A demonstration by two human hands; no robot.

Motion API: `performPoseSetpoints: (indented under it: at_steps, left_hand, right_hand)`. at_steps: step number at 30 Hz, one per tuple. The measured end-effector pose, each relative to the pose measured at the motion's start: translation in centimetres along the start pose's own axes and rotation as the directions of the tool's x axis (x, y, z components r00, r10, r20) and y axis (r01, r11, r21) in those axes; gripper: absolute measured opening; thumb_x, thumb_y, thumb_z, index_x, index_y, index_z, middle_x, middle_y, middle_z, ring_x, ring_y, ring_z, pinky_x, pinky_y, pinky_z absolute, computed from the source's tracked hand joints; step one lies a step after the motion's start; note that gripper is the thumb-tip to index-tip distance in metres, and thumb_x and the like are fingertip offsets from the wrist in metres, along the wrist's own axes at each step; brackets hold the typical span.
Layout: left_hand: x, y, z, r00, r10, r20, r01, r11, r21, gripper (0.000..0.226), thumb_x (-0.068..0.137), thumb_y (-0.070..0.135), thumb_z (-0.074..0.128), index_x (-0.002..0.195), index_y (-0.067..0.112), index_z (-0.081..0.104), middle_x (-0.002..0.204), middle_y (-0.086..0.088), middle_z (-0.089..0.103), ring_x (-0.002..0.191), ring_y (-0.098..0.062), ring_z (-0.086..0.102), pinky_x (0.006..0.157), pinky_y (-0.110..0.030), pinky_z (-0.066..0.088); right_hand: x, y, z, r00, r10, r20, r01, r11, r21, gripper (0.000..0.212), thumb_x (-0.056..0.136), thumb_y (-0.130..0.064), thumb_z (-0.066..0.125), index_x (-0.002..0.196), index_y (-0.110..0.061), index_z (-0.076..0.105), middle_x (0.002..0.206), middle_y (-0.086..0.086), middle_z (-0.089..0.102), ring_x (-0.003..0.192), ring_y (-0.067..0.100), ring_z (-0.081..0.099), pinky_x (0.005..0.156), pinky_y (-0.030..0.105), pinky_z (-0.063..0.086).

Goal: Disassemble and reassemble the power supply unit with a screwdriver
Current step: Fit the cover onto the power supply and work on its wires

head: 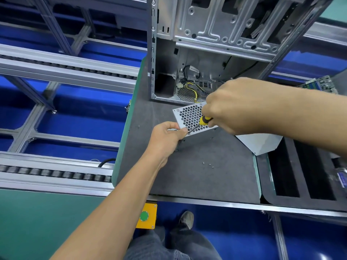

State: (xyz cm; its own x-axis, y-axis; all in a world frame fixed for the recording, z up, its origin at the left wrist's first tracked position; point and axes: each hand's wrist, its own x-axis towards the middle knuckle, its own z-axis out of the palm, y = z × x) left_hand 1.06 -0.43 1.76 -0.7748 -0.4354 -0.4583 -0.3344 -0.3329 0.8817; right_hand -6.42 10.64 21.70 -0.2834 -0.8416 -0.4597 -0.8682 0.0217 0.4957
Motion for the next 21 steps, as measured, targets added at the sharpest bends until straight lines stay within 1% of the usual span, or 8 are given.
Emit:
performPoseSetpoints:
  at_steps: [3, 5, 7, 9, 12, 15, 18, 21]
  left_hand:
    - [0.1, -0.1, -0.1, 1.0, 0.011, -0.005, -0.011, 1.0, 0.016, 0.015, 0.086, 0.013, 0.076, 0.079, 0.017, 0.064, 0.073, -0.002, 0.069, 0.055, -0.009, 0.053, 0.057, -0.021, 0.042]
    - [0.1, 0.0, -0.1, 1.0, 0.012, 0.005, -0.012, 1.0, 0.018, 0.014, 0.086, 0.013, 0.076, 0.079, 0.017, 0.064, 0.076, -0.003, 0.07, 0.055, -0.008, 0.055, 0.054, -0.017, 0.043]
    - [0.0, 0.0, -0.1, 1.0, 0.011, 0.007, -0.011, 1.0, 0.002, 0.014, 0.086, 0.012, 0.076, 0.08, 0.016, 0.065, 0.076, -0.003, 0.071, 0.055, -0.007, 0.056, 0.052, -0.013, 0.043]
    - [0.0, 0.0, -0.1, 1.0, 0.016, -0.001, -0.016, 1.0, 0.002, 0.015, 0.086, 0.011, 0.076, 0.079, 0.016, 0.065, 0.073, -0.001, 0.07, 0.053, -0.006, 0.056, 0.051, -0.012, 0.043]
    - [0.1, -0.1, -0.1, 1.0, 0.007, 0.01, -0.006, 1.0, -0.005, 0.013, 0.085, 0.011, 0.077, 0.081, 0.015, 0.066, 0.073, -0.001, 0.071, 0.054, -0.006, 0.058, 0.052, -0.013, 0.044]
    - [0.4, -0.1, -0.4, 0.999, -0.028, 0.029, 0.028, 0.999, -0.022, 0.012, 0.085, 0.017, 0.079, 0.087, 0.012, 0.068, 0.078, -0.003, 0.073, 0.062, -0.011, 0.059, 0.063, -0.022, 0.047]
    - [1.0, 0.2, -0.6, 0.999, -0.036, 0.015, 0.037, 0.999, -0.029, 0.024, 0.09, 0.034, 0.073, 0.081, 0.011, 0.071, 0.075, -0.004, 0.07, 0.073, -0.016, 0.057, 0.072, -0.031, 0.045]
    - [1.7, 0.8, -0.9, 1.0, -0.021, -0.013, 0.021, 1.0, 0.019, 0.041, 0.088, 0.043, 0.073, 0.084, 0.001, 0.073, 0.075, -0.01, 0.072, 0.072, -0.018, 0.059, 0.075, -0.035, 0.048]
  right_hand:
    - [0.8, -0.1, 0.1, 0.988, 0.13, 0.077, -0.146, 0.953, 0.265, 0.042, 0.096, -0.04, 0.052, 0.064, -0.018, 0.036, 0.065, 0.001, 0.033, 0.055, 0.024, 0.037, 0.054, 0.029, 0.032]
    - [1.5, 0.2, 0.1, 0.944, 0.24, 0.225, -0.325, 0.785, 0.528, 0.038, 0.093, -0.041, 0.059, 0.066, -0.015, 0.048, 0.068, 0.006, 0.044, 0.058, 0.023, 0.046, 0.052, 0.027, 0.034]
    - [1.8, 0.8, 0.1, 0.882, 0.284, 0.375, -0.467, 0.624, 0.627, 0.036, 0.09, -0.043, 0.064, 0.082, -0.008, 0.065, 0.072, 0.009, 0.057, 0.063, 0.025, 0.053, 0.055, 0.026, 0.04]
    - [1.5, 1.2, 0.5, 0.878, 0.264, 0.399, -0.469, 0.64, 0.608, 0.043, 0.089, -0.049, 0.063, 0.096, -0.008, 0.071, 0.077, 0.008, 0.064, 0.072, 0.028, 0.059, 0.06, 0.028, 0.046]
    - [0.8, 0.9, 1.4, 0.957, 0.197, 0.211, -0.279, 0.818, 0.503, 0.031, 0.091, -0.045, 0.063, 0.11, -0.021, 0.059, 0.089, 0.0, 0.052, 0.091, 0.031, 0.06, 0.077, 0.041, 0.053]
    - [0.1, 0.6, 1.7, 0.998, 0.057, 0.013, -0.059, 0.979, 0.197, 0.014, 0.098, -0.033, 0.053, 0.108, -0.024, 0.056, 0.09, -0.004, 0.036, 0.09, 0.029, 0.057, 0.067, 0.041, 0.051]
    - [0.1, 0.4, 1.6, 0.997, -0.052, -0.054, 0.054, 0.998, 0.023, 0.008, 0.098, -0.023, 0.051, 0.101, -0.019, 0.058, 0.086, -0.002, 0.037, 0.084, 0.025, 0.051, 0.066, 0.041, 0.054]
    - [0.3, 0.2, 1.4, 0.994, -0.091, -0.059, 0.09, 0.996, -0.026, 0.006, 0.096, -0.021, 0.052, 0.097, -0.018, 0.057, 0.088, 0.0, 0.042, 0.082, 0.024, 0.052, 0.067, 0.041, 0.054]
